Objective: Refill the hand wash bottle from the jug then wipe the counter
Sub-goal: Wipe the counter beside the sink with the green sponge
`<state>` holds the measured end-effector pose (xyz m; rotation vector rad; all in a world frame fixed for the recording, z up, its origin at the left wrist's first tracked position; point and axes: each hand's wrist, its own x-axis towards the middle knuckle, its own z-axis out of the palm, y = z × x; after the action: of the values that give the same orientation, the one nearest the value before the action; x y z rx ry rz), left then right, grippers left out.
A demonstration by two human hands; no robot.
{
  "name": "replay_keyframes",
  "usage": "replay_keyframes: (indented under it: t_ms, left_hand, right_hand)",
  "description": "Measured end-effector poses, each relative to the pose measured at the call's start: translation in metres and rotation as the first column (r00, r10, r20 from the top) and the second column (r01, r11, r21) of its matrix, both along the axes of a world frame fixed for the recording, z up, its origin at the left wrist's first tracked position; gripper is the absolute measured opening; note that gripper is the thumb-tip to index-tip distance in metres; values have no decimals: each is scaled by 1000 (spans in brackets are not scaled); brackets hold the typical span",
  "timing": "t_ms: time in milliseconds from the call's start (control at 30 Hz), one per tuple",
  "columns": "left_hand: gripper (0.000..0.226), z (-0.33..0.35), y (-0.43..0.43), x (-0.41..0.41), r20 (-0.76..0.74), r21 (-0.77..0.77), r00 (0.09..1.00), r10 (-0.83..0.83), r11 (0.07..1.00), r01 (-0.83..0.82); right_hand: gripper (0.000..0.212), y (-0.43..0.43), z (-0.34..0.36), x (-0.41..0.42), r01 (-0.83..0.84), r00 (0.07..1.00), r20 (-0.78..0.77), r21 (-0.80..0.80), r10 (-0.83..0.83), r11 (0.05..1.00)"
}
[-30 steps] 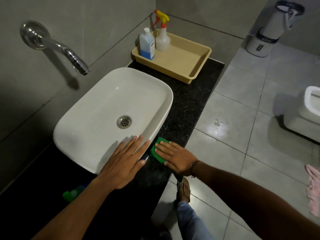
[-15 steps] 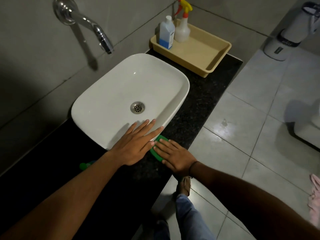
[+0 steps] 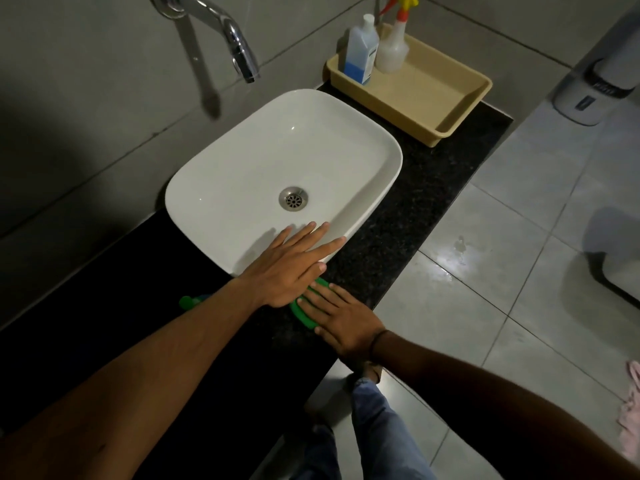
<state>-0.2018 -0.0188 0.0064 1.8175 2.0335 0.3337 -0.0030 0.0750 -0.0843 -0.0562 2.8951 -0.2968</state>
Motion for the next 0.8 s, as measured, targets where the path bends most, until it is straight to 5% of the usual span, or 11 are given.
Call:
replay_keyframes:
  t_ms: [267, 533, 700, 800]
  left_hand:
    - [55, 0, -2, 2, 2, 9, 1000, 11, 1000, -11]
    - [58, 4, 2, 4, 1, -16, 1000, -4, 1000, 4]
    - [57, 9, 7, 6, 8, -4, 1000, -6, 1000, 6]
    - [56, 10, 11, 9, 5, -5, 1000, 5, 1000, -5]
  right_hand:
    - [66, -35, -12, 43, -164, 984, -80, -45, 161, 985]
    - [64, -48, -2, 0, 64, 997, -43, -49, -66, 997]
    - [60, -71, -6, 26, -114, 990, -81, -9, 113, 993]
    - [58, -13, 1, 44, -66, 997, -41, -62, 64, 996]
